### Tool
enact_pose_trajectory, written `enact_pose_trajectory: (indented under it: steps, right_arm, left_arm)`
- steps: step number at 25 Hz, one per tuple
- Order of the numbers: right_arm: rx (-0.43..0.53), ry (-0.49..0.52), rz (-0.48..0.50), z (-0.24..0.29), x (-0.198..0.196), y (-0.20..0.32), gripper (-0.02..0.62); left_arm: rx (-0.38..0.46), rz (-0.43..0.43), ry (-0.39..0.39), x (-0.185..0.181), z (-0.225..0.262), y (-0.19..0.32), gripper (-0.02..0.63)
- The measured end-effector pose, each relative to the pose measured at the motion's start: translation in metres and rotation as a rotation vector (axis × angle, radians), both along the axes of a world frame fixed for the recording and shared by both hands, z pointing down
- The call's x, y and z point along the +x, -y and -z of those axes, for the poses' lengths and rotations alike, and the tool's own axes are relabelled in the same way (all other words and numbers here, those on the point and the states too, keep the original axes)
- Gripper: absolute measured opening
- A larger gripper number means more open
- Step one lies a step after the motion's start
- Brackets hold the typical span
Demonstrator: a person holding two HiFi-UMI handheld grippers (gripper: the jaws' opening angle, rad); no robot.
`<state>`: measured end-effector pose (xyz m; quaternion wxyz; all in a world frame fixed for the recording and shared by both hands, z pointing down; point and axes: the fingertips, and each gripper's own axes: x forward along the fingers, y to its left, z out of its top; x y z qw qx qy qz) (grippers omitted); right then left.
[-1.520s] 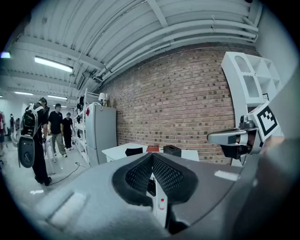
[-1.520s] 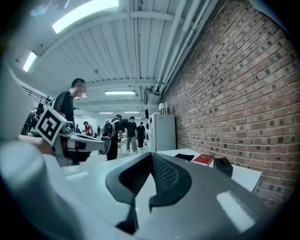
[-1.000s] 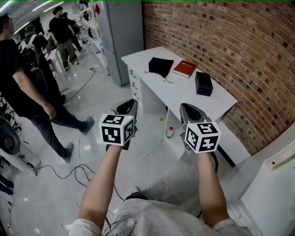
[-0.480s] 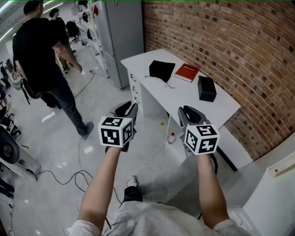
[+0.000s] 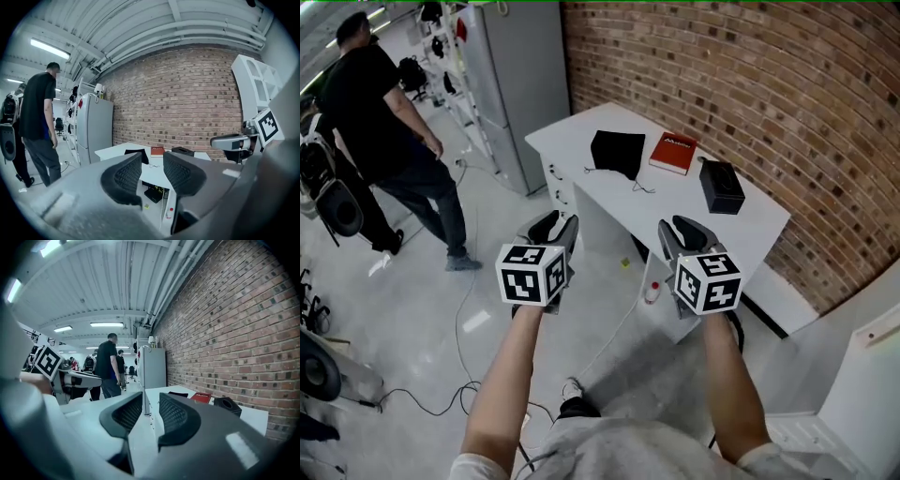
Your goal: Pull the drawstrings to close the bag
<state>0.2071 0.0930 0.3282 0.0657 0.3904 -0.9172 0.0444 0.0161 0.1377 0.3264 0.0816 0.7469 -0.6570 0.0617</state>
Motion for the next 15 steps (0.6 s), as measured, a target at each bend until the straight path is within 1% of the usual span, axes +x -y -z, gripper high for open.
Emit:
enact_pose_trajectory:
  steps: [4, 7, 11, 15]
  right_arm:
    - [-0.007, -0.015, -0.035, -0.001, -0.046, 0.019, 0.133]
    - [-0.012, -0.022, -0.07, -0.003, -0.074, 0.032, 0.14]
    - [-0.02, -0.026, -0.11, -0.007, -0.101, 0.043, 0.152]
    - [-0.027, -0.03, -0.151, -0.009, -0.119, 0.052, 0.167]
  left_arm:
    - [-0.005, -0.039, -0.01, -0.05, -0.001, 0.03, 0.17]
    - [-0.005, -0.072, -0.017, -0.08, -0.002, 0.05, 0.191]
    - [-0.01, -0.106, -0.021, -0.111, -0.006, 0.07, 0.193]
    - [-0.018, -0.14, -0.02, -0.13, -0.01, 0.086, 0.222]
